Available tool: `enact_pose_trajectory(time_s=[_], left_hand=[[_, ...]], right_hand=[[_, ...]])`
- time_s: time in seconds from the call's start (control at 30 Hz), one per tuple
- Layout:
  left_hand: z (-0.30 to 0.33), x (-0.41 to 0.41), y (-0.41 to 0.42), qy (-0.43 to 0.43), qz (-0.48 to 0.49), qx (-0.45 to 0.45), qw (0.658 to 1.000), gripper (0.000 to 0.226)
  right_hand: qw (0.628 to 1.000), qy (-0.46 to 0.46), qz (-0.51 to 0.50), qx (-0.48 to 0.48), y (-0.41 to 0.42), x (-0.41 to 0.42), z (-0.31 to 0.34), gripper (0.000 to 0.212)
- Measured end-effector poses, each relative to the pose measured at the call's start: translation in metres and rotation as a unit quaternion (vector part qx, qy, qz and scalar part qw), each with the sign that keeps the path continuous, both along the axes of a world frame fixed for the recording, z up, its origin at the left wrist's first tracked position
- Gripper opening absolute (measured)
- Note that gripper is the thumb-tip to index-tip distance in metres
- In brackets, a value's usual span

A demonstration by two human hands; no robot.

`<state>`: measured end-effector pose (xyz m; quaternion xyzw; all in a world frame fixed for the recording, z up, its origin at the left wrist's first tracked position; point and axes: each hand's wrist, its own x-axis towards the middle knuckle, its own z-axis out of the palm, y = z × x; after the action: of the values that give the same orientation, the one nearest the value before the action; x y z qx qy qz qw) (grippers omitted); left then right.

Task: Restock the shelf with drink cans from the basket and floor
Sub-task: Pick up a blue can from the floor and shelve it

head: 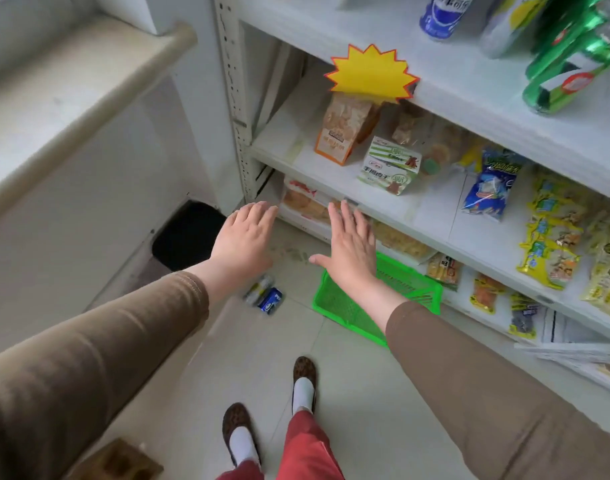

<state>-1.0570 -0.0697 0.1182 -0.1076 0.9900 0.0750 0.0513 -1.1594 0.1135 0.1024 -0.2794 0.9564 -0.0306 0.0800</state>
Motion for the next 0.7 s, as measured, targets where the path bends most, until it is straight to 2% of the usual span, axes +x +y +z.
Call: enact_pose_trajectory(time_s=[0.3,0.4,0.57,0.7], left_hand=[[-0.187,0.05,-0.032,-0.064,0.064,0.028,0.995,0.091],[-0.258,0.057,-0.032,-0.088,0.067,0.026,0.994,0.097],[-0.367,0.065,-0.022,-0.099,0.071,0.05,0.991,0.099],[-0.451,0.069,-0.019,-0.112,0.072,0.061,0.989,0.1]], right_hand=[[0.993,-0.084,0.067,0.039,-0.043,0.028,-0.186,0.112],[0.99,-0.117,0.066,0.047,-0.049,0.03,-0.263,0.107],[0.982,-0.158,0.083,0.064,-0.055,0.035,-0.391,0.09],[0.974,-0.224,0.011,0.043,-0.06,0.039,-0.493,0.065]])
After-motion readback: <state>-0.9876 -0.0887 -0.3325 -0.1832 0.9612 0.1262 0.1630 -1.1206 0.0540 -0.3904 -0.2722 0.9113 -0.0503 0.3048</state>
